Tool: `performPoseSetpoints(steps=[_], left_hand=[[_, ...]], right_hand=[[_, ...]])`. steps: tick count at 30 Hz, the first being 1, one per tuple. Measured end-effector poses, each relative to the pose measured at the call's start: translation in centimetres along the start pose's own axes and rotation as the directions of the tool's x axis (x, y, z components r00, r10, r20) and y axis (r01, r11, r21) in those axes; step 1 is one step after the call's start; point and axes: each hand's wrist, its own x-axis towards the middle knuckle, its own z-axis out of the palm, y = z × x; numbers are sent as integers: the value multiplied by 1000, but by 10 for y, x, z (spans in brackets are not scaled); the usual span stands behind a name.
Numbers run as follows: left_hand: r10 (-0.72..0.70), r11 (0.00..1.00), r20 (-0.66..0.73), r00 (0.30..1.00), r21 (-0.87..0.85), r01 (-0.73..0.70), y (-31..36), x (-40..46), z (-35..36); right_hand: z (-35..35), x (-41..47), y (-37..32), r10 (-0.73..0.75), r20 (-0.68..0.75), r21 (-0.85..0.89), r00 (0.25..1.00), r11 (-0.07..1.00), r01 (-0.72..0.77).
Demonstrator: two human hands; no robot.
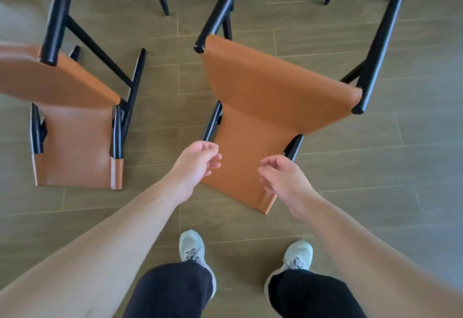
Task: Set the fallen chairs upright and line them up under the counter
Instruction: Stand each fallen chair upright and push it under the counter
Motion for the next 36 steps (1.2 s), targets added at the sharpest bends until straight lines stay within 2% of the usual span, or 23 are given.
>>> performPoseSetpoints(steps=[6,13,17,19,21,23,25,28,31,36], left_hand=[[-4,989,-4,1000,150,5,-113,111,27],[19,947,15,1000,320,-23,-229,233,44],[37,864,48,998,500,-56,-286,279,47],[48,760,76,996,644,-86,-313,295,47],[130,566,132,983,804,-182,-335,306,46],[222,349,242,944,885,-309,-353,314,44],[248,129,361,899,907,-400,-368,323,44],[235,-138,430,872,903,-408,-389,336,43],[264,-290,488,832,863,-414,-401,347,39],[234,-501,624,746,735,-457,-420,360,40]], right_hand=[[19,108,126,56,-55,-175,997,982,-65],[55,229,246,-27,-62,-414,998,910,-1],[75,274,295,-42,-25,-502,999,864,23],[88,288,318,-32,-12,-560,999,828,20],[101,298,338,-71,5,-655,997,754,57],[112,307,357,-172,35,-769,985,625,136],[119,313,372,-262,95,-861,960,462,211],[124,324,393,-304,204,-929,931,241,282],[123,335,408,-294,278,-952,914,43,304],[129,341,420,-291,256,-967,922,-80,244]])
